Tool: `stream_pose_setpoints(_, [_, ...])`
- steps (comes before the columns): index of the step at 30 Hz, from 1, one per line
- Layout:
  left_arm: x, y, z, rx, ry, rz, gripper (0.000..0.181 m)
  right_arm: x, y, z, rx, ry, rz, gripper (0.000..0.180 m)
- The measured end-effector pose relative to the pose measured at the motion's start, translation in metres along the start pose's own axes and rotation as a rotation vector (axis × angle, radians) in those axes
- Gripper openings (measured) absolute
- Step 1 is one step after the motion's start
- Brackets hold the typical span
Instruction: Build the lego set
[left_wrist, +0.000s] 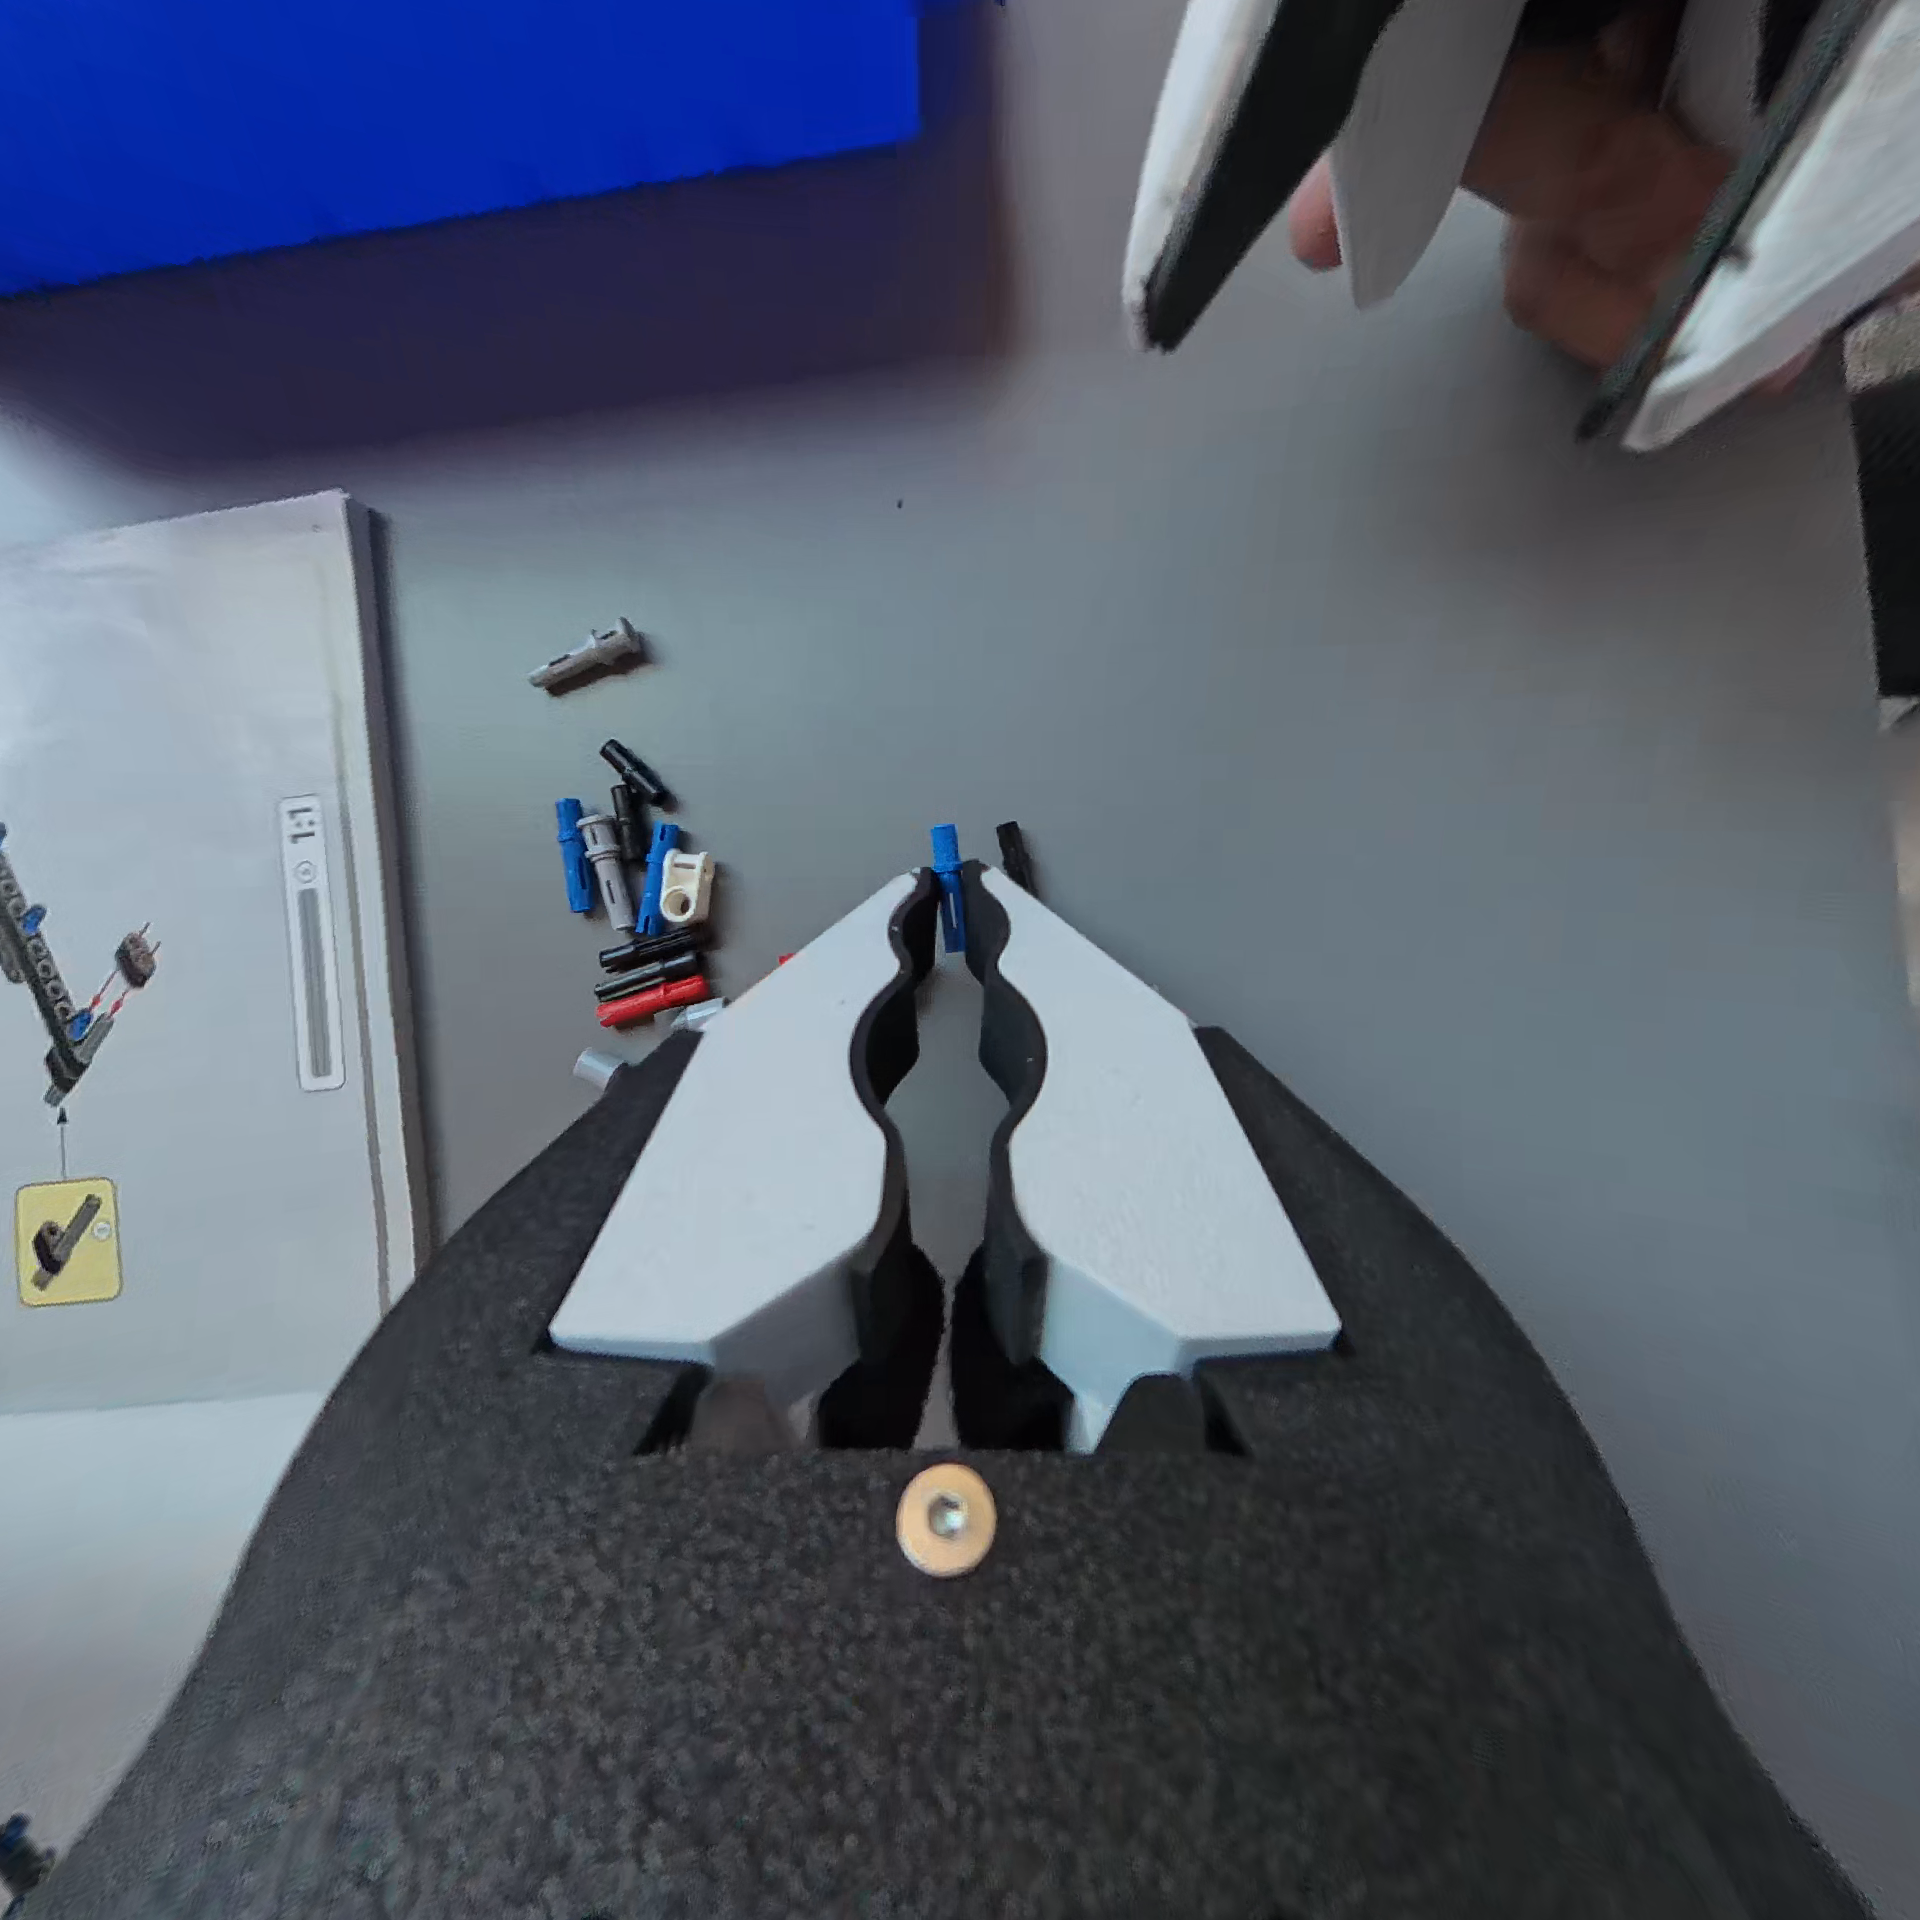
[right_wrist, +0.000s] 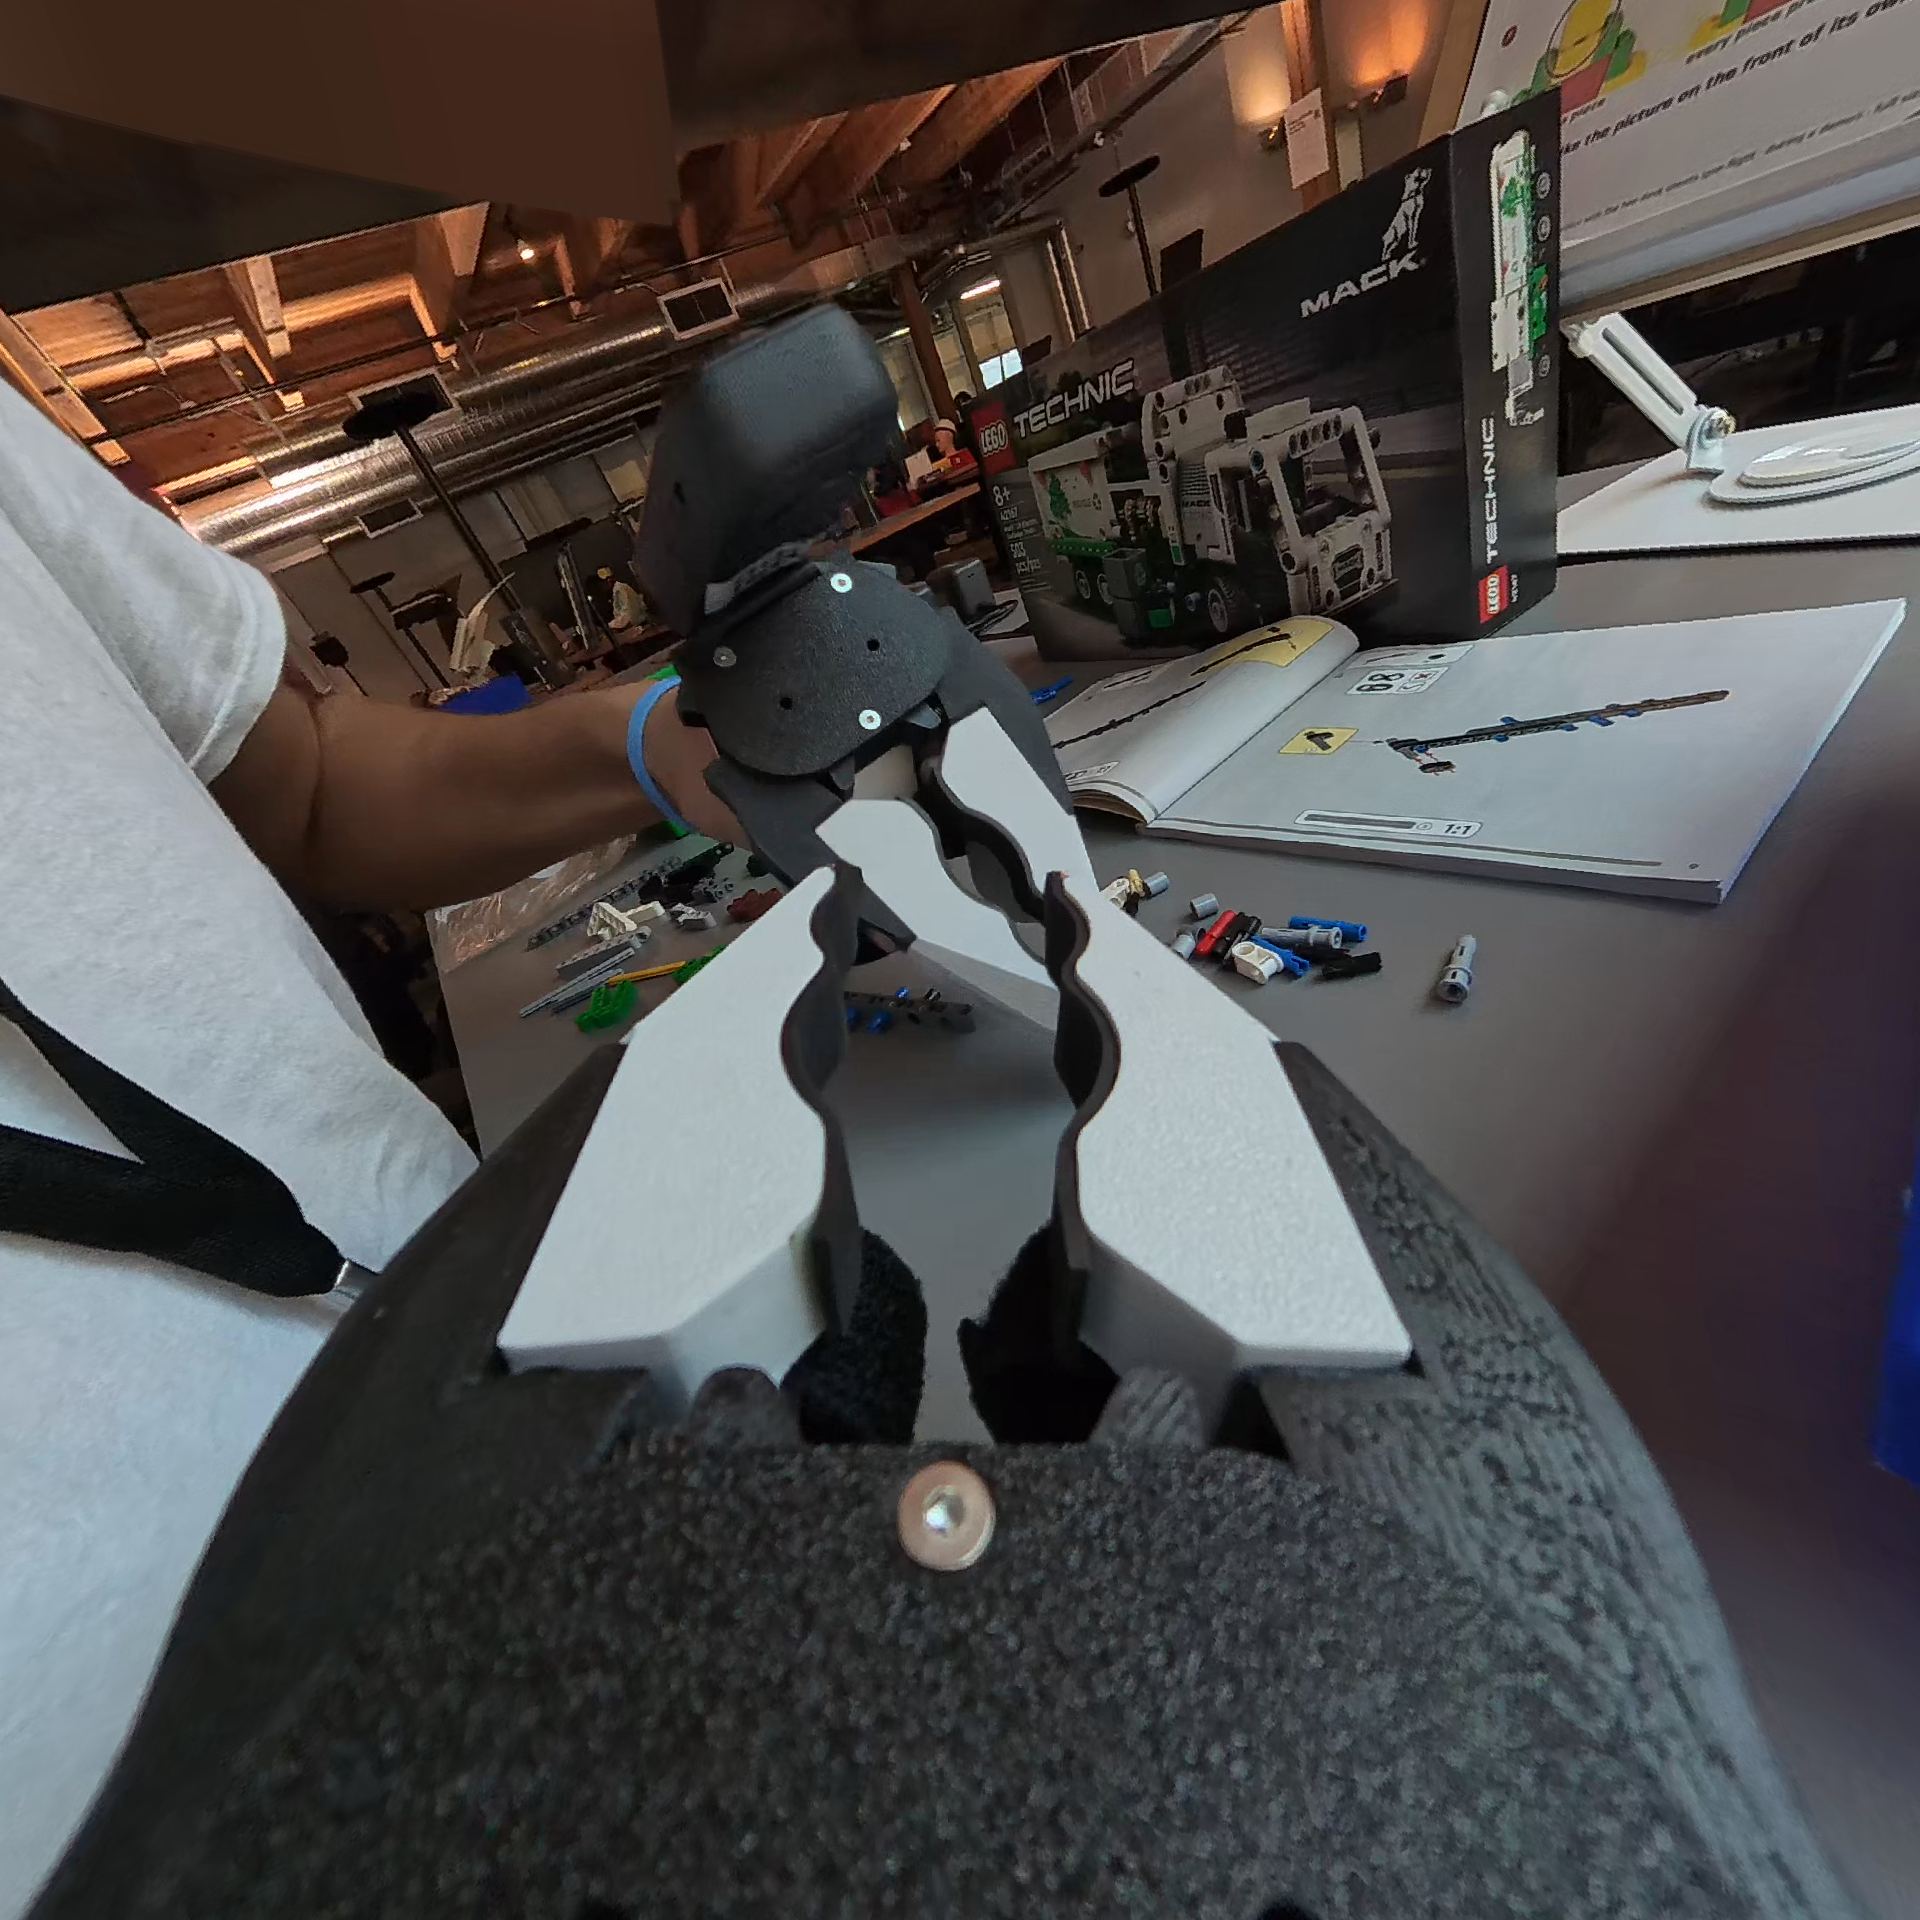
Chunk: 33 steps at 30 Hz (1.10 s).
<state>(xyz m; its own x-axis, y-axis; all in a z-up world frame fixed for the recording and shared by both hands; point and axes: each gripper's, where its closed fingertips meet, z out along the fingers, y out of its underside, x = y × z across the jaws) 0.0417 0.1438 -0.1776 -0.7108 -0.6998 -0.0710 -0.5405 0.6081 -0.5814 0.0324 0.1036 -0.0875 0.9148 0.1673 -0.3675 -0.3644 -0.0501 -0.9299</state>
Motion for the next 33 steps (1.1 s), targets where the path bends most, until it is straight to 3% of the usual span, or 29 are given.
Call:
stream_pose_setpoints(1, [-0.002, -0.005, -0.005, 0.046, -0.009, -0.046, 0.003, 0.001, 0.0, 0.0, 0.003, 0.006, 0.004, 0.035])
stream_pose_setpoints(7, [-0.001, -0.04, -0.061, 0.512, -0.033, -0.363, 0.003, 0.018, 0.001, 0.014, -0.046, 0.028, 0.087, 0.023])
stream_pose_setpoints(14, [0.017, -0.045, -0.127, 0.928, 0.028, -0.635, 0.003, -0.035, -0.03, 0.059, -0.012, -0.421, 0.314, 0.014])
stream_pose_setpoints(19, [0.023, -0.026, -0.147, 0.971, -0.034, -0.652, 0.002, -0.063, -0.024, 0.081, -0.092, -0.58, 0.351, 0.012])
stream_pose_setpoints(25, [0.027, -0.006, -0.162, 1.027, 0.013, -0.714, 0.002, -0.077, -0.017, 0.101, -0.109, -0.62, 0.389, 0.003])
stream_pose_setpoints(33, [0.027, 0.006, -0.174, 1.043, 0.022, -0.738, 0.002, -0.087, -0.015, 0.115, -0.131, -0.629, 0.405, 0.004])
